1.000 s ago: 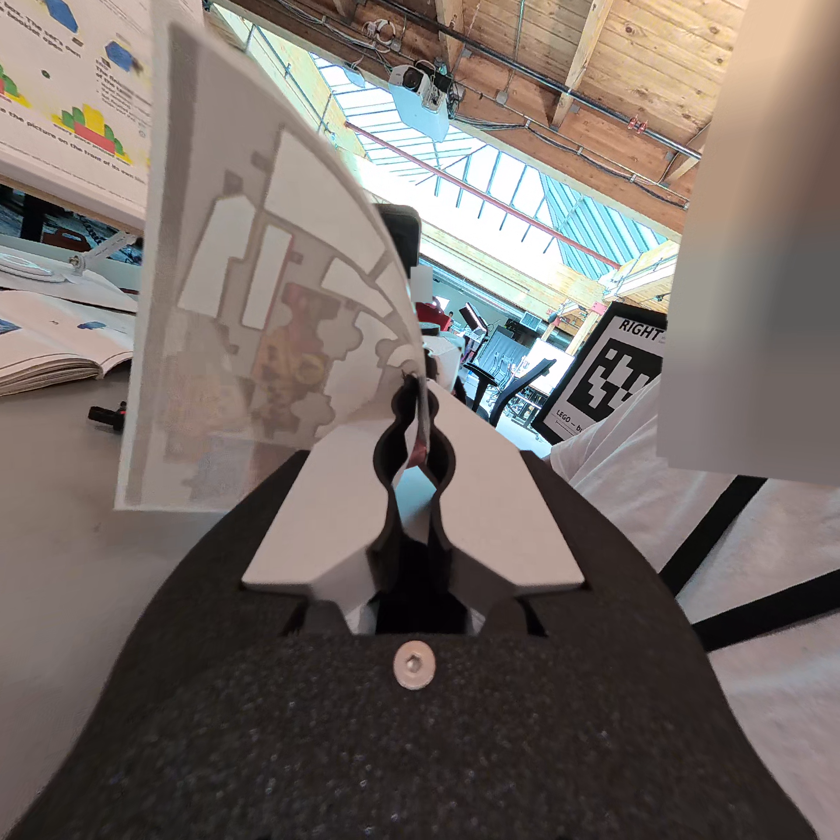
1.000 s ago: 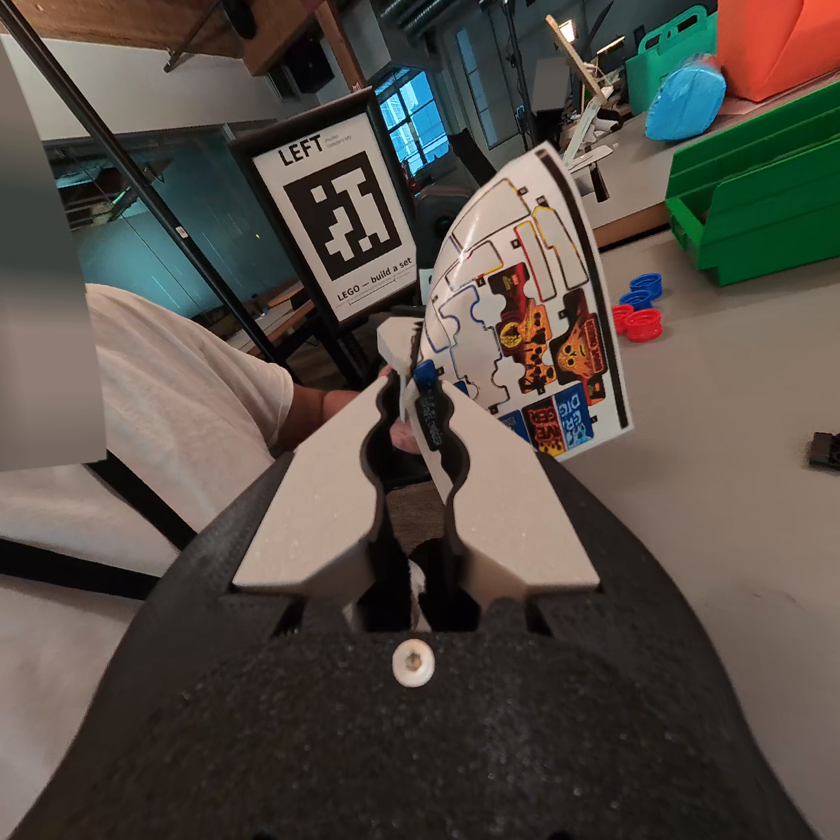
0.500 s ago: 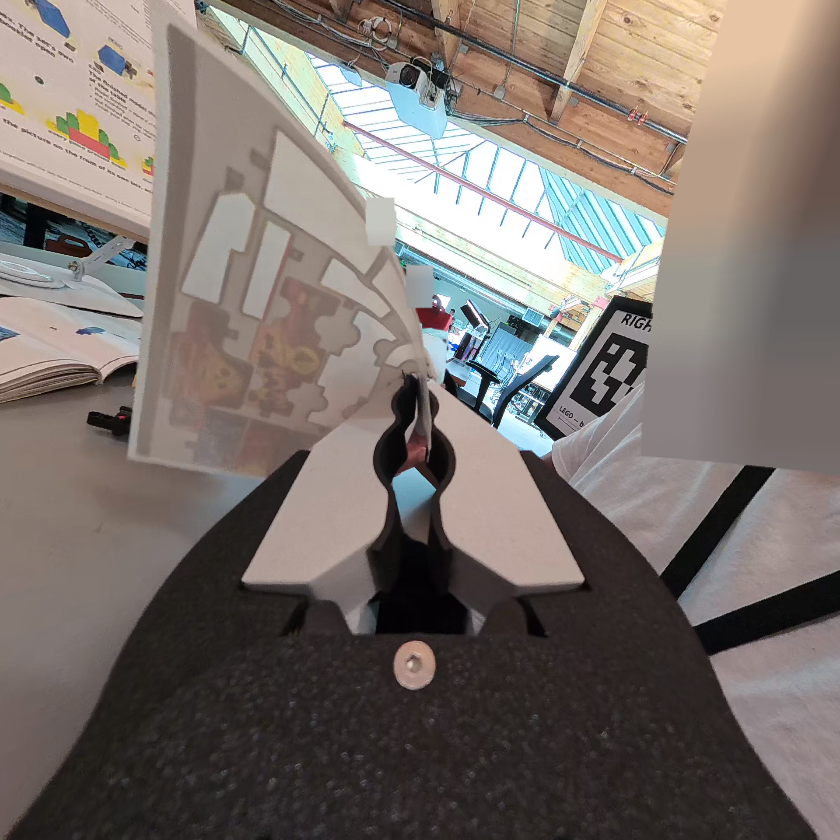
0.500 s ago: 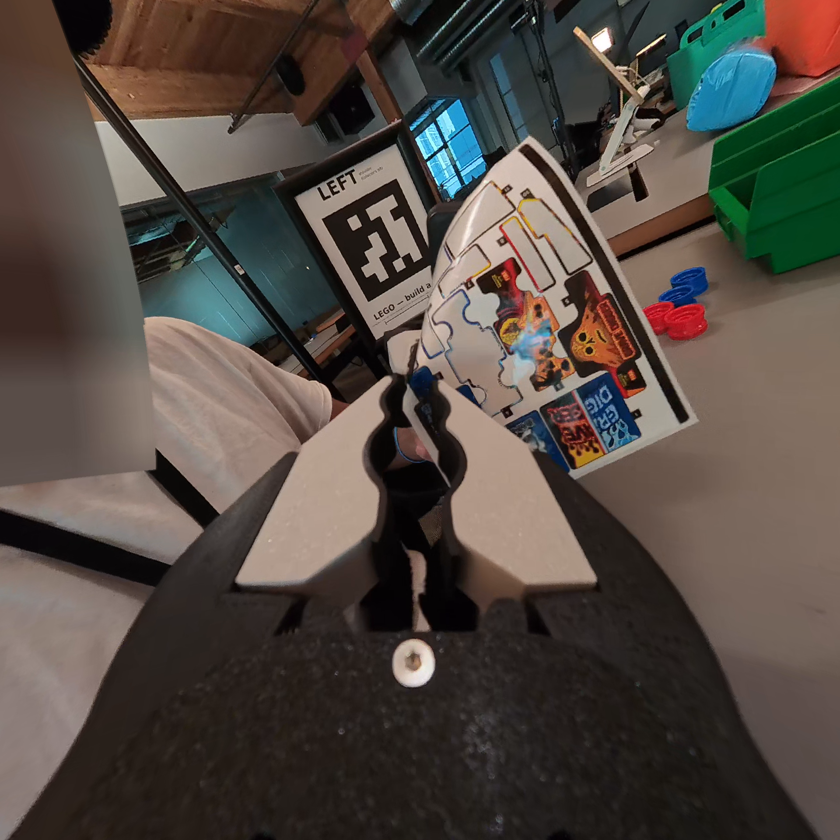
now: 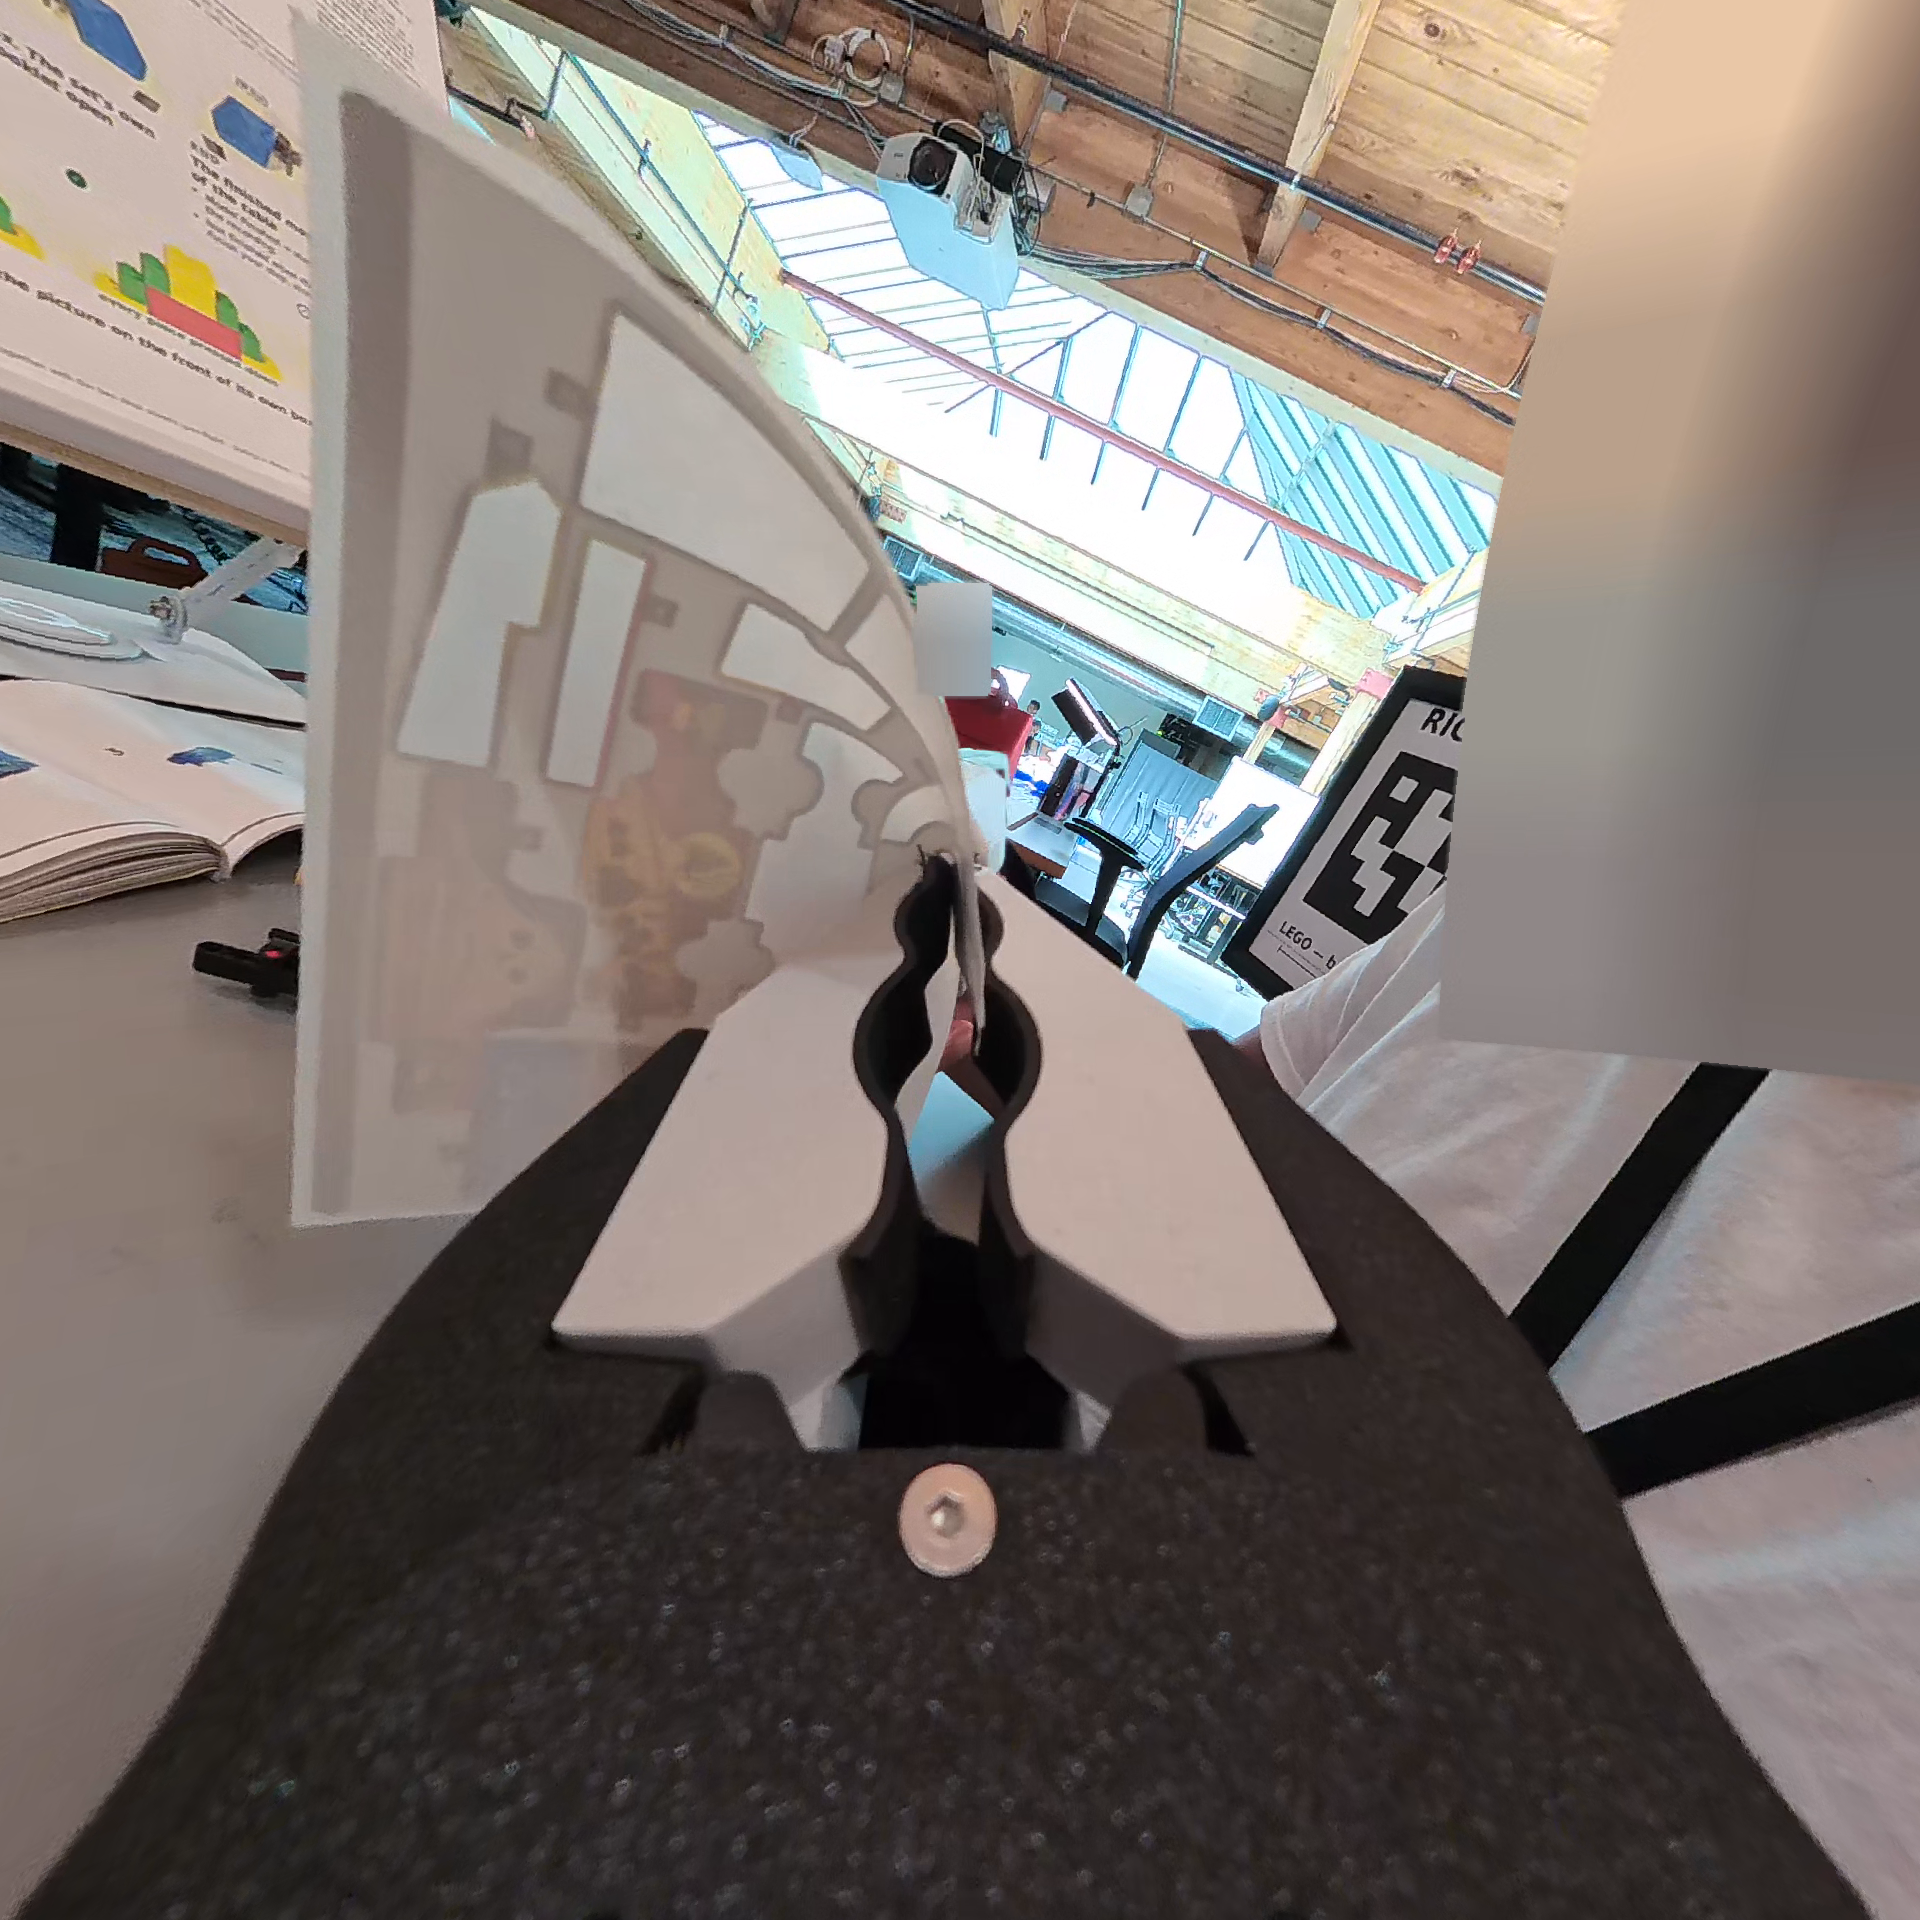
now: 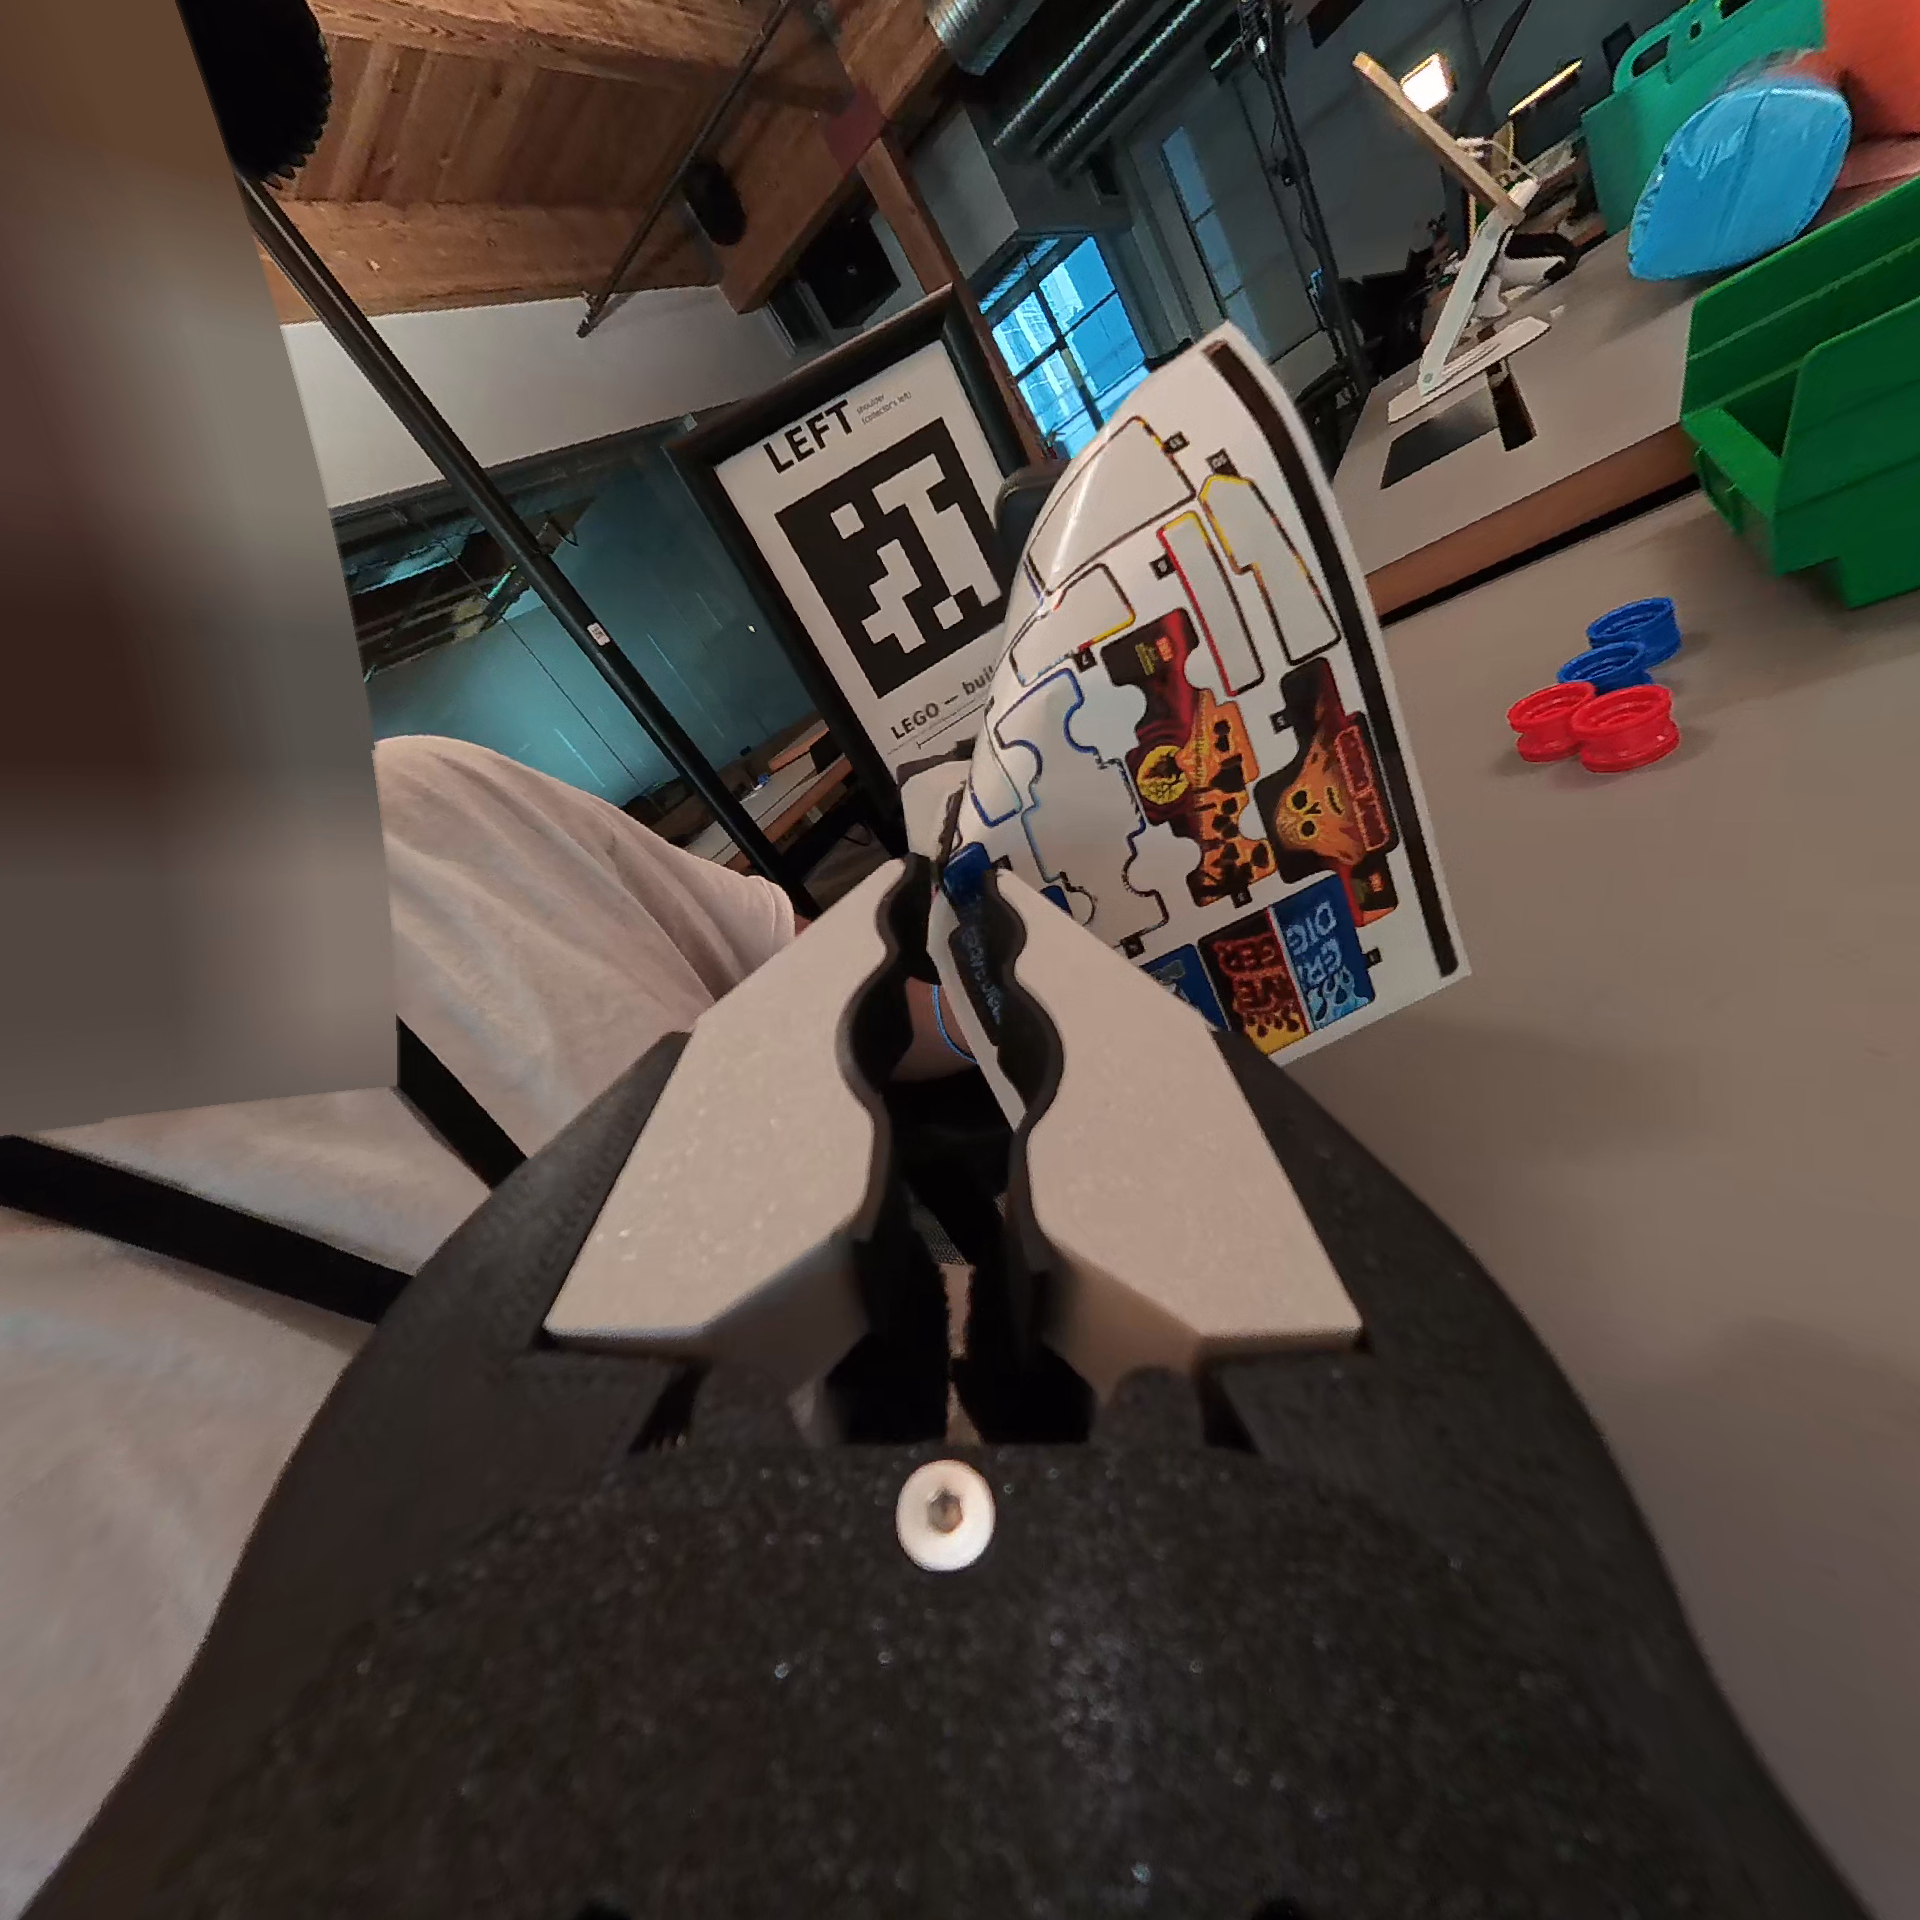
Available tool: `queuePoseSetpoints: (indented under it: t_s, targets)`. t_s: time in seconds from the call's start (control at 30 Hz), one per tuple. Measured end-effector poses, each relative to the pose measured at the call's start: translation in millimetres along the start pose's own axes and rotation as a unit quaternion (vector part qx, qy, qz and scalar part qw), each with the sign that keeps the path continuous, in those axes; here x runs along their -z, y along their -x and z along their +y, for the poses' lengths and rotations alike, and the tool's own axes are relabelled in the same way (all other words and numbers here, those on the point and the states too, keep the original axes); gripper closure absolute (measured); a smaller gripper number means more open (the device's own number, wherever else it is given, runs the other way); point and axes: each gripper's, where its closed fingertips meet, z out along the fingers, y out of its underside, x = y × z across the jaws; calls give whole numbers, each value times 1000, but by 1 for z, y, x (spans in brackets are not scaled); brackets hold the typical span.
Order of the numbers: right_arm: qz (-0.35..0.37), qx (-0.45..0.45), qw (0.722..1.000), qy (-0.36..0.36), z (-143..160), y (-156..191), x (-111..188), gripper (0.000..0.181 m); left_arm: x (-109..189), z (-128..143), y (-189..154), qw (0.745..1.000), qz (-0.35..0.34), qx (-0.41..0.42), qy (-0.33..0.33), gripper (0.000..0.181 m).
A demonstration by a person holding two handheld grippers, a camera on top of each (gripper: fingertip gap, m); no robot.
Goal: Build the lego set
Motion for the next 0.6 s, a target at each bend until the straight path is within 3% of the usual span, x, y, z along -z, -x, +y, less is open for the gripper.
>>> queuePoseSetpoints:
  t_s: [0.03, 0.4, 0.6]
  targets:
    - [-2, -2, 1000, -2, 0, 0, 0, 175, 0, 0, -1, 1000, 1, 0, 0, 181]
    - [4, 1, 1000, -8, -3, -2, 4, 180, 1, 0, 1, 1000, -9, -13, 4, 181]
    - [60, -5, 998, -29, -12, -14, 11, 181, 6, -2, 13, 998, -51, -33, 2, 181]
